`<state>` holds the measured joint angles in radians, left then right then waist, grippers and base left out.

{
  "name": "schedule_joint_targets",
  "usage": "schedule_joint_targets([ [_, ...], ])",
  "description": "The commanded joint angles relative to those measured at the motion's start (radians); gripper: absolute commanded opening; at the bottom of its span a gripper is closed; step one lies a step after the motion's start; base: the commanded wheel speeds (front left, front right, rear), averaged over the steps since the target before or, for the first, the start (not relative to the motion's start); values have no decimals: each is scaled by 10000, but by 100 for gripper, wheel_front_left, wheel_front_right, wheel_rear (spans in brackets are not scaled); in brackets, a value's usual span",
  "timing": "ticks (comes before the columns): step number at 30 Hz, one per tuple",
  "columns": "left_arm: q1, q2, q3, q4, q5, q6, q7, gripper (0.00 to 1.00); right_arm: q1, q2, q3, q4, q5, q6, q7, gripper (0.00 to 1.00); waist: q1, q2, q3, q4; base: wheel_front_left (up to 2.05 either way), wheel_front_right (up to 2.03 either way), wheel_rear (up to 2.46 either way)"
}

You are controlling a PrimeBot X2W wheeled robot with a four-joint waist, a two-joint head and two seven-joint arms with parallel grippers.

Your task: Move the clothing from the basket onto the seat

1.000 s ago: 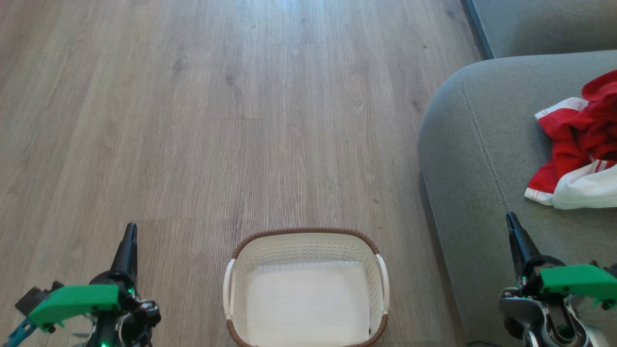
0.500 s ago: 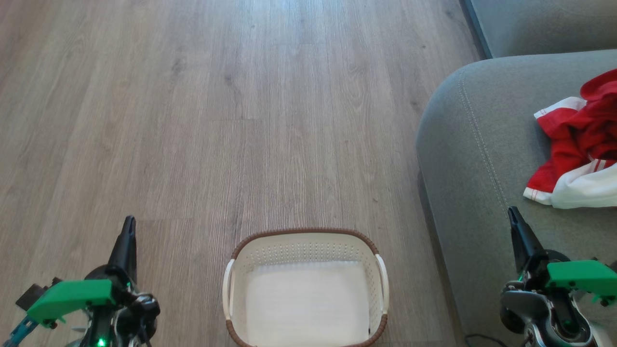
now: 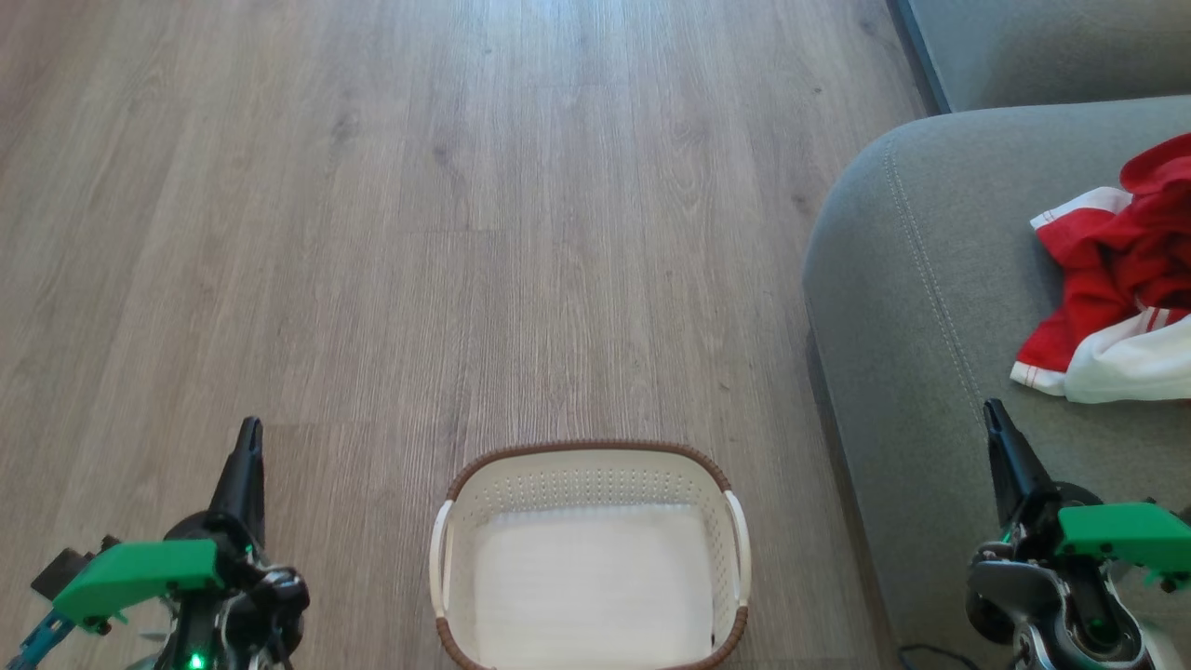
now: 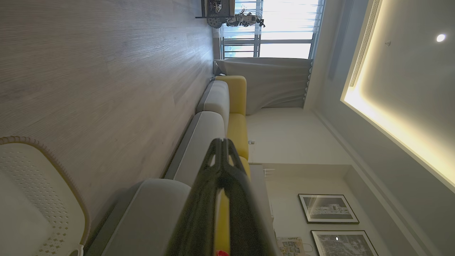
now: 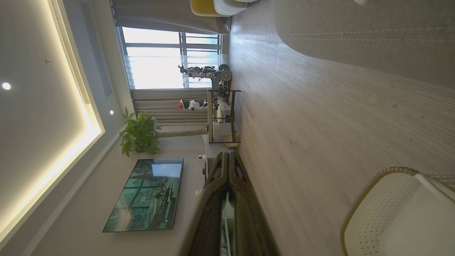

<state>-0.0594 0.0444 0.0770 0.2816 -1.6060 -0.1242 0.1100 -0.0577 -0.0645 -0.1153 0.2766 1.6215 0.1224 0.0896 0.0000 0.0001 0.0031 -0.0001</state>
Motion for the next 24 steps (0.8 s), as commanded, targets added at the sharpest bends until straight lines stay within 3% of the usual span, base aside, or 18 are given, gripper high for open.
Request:
schedule_joint_targets([
  [1, -488, 58, 371, -361, -24, -65, 35, 0, -487, 17, 186, -327, 12, 83, 98, 0, 0, -1, 0, 1, 0, 0, 0],
  [24, -488, 58, 370, -362, -25, -65, 34, 0, -492, 51, 138, -324, -28, 83, 137, 0, 0, -1, 0, 1, 0, 0, 0],
])
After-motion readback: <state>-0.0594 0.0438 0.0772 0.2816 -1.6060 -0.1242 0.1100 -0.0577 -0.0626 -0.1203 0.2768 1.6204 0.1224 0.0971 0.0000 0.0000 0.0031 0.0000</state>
